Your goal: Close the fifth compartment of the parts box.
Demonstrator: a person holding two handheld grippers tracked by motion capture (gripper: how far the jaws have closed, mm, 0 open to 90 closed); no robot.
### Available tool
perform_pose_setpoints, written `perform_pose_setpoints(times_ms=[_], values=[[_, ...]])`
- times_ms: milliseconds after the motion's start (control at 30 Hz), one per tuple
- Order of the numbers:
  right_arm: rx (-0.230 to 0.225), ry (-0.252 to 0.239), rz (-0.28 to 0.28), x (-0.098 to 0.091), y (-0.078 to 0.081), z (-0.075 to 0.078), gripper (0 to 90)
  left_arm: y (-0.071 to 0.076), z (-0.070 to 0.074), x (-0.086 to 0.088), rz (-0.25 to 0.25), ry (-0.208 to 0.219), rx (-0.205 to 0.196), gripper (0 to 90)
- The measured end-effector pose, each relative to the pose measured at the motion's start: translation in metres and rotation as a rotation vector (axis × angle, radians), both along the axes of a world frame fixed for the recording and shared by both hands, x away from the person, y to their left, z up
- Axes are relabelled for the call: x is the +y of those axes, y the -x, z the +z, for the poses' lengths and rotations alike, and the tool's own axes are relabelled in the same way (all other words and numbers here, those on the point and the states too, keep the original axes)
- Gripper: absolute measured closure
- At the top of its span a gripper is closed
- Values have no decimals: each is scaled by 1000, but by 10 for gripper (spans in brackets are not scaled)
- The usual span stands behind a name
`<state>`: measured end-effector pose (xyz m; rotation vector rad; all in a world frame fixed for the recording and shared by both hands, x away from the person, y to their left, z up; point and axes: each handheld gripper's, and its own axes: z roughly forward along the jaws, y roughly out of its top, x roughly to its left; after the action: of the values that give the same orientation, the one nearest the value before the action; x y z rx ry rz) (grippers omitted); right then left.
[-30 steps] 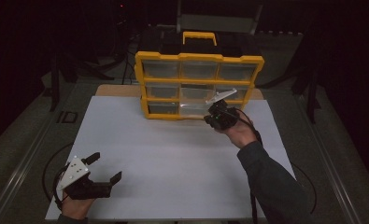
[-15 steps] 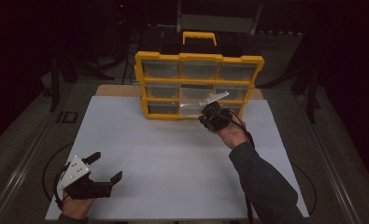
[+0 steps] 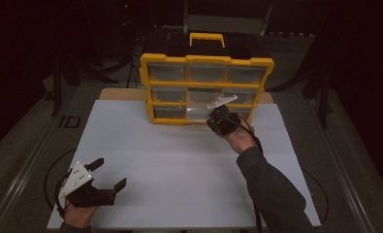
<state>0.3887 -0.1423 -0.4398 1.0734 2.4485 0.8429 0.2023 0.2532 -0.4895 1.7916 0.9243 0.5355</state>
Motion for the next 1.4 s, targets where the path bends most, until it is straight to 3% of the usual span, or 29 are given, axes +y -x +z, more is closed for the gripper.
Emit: perform_pose_setpoints(times_ms=[1400], values=[[3, -48, -86, 0, -17, 0, 896, 0, 0, 2, 8, 0, 0, 0]])
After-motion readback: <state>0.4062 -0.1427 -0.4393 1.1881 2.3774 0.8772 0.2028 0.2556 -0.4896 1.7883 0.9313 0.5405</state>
